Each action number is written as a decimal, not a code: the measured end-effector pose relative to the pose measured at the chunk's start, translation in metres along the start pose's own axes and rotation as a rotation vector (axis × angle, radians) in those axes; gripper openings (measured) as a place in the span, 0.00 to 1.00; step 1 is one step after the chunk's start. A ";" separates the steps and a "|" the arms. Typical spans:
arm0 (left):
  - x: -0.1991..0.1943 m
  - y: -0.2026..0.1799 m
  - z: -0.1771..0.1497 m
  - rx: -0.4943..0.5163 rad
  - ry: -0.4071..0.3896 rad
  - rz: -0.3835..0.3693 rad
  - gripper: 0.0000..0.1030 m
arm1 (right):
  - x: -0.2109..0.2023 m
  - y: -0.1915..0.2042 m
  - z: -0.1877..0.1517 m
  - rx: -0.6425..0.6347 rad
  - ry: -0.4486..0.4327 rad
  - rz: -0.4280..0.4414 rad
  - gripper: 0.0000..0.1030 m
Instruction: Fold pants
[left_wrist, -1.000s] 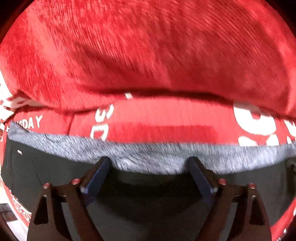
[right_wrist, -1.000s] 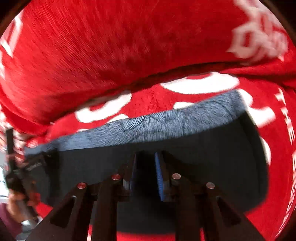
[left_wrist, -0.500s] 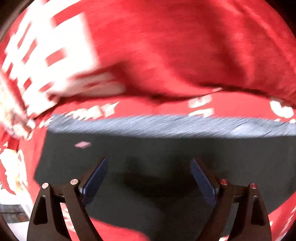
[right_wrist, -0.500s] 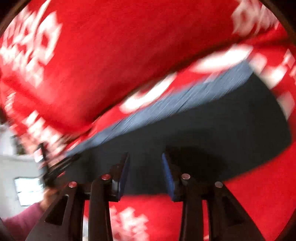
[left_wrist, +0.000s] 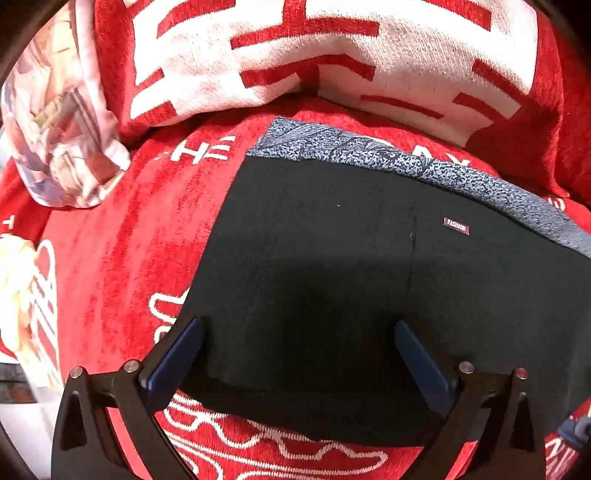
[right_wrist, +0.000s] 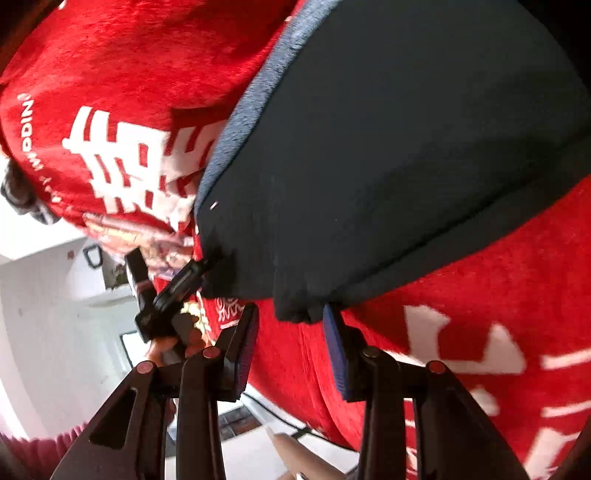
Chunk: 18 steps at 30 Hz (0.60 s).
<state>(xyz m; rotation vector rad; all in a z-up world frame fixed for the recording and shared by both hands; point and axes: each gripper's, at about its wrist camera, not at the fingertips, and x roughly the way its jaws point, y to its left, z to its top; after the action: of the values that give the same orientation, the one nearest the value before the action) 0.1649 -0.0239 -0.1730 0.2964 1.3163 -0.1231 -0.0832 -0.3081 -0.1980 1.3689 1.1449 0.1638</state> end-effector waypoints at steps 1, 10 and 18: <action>0.001 0.001 0.000 0.008 -0.007 -0.013 1.00 | 0.001 -0.001 -0.001 0.003 -0.015 -0.005 0.39; 0.011 0.016 0.002 0.012 -0.014 -0.081 1.00 | 0.001 0.020 0.006 0.020 -0.119 -0.104 0.07; -0.021 0.004 -0.007 0.044 -0.010 -0.066 1.00 | -0.010 0.009 -0.023 0.019 -0.141 -0.241 0.07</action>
<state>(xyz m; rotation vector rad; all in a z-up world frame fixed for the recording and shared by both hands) 0.1542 -0.0198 -0.1538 0.2896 1.3152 -0.2087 -0.0999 -0.2970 -0.1799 1.2272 1.1833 -0.1153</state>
